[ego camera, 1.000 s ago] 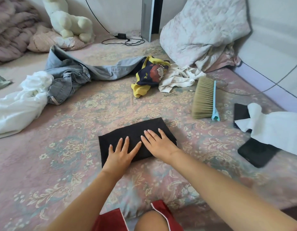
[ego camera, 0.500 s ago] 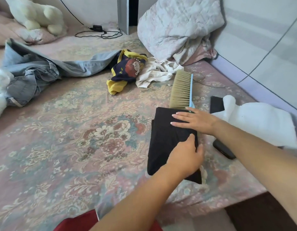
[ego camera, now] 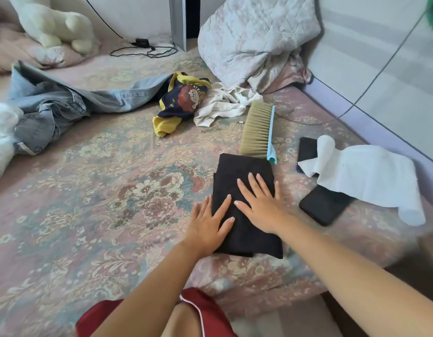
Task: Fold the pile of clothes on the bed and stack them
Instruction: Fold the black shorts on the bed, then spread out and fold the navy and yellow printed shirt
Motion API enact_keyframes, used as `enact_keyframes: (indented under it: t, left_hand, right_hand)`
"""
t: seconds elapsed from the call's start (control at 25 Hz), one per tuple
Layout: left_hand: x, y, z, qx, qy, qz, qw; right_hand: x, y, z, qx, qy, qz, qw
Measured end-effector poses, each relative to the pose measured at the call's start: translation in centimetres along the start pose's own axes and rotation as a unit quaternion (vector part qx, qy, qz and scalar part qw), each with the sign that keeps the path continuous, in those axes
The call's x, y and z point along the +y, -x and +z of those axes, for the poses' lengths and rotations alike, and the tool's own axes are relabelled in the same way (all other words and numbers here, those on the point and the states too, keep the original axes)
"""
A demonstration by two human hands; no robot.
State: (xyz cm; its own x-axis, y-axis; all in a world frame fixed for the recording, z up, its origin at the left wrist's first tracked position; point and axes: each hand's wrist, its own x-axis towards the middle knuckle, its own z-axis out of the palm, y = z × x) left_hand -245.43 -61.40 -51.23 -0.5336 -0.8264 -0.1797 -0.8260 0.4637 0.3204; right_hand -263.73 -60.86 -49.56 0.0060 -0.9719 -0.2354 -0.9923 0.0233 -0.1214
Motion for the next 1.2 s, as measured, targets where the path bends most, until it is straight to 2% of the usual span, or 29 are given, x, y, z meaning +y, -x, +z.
enact_keyframes:
  t: [0.2,0.36,0.48,0.6,0.68,0.76,0.84,0.88,1.0,1.2]
  left_hand:
    - [5.0,-0.2,0.4,-0.061,-0.041,0.023,0.997]
    - [5.0,-0.3,0.3,-0.034,-0.089,0.062,0.993]
    - [0.4,1.1,-0.7,0.019,-0.149,0.08,0.985]
    - [-8.0,2.6,-1.8,0.072,-0.171,-0.042,0.982]
    - [-13.8,3.3,-2.9,0.057,-0.152,-0.129,0.978]
    - [-18.3,3.6,-4.7,0.056,-0.133,-0.17,0.975]
    - [-21.9,1.4,-7.1,0.091,-0.096,-0.198,0.971]
    - [-23.2,-0.2,-8.4,0.084,-0.079,-0.22,0.969]
    - [-25.0,-5.8,-10.1,0.127,-0.033,-0.202,0.97]
    - [-28.1,-8.6,-6.9,0.201,-0.051,-0.098,0.973]
  right_hand:
    - [3.5,1.7,-1.4,0.007,0.02,-0.024,0.999]
    - [4.9,3.4,-0.6,0.021,0.023,0.011,0.999]
    - [3.4,3.4,-0.4,0.056,0.021,0.022,0.998]
    - [-0.6,2.7,-0.3,0.063,-0.012,-0.001,0.998]
    - [-3.8,0.8,-1.1,0.07,-0.006,-0.021,0.997]
    - [-6.8,-2.1,-1.1,0.052,0.02,-0.053,0.997]
    - [-9.4,-5.7,-1.8,0.047,-0.023,-0.062,0.997]
    - [-10.6,-7.5,-1.7,0.033,-0.049,-0.06,0.996]
    - [-12.0,-13.9,-1.9,0.023,-0.069,-0.061,0.995]
    - [-14.0,-26.5,-2.6,0.199,-0.086,-0.08,0.973]
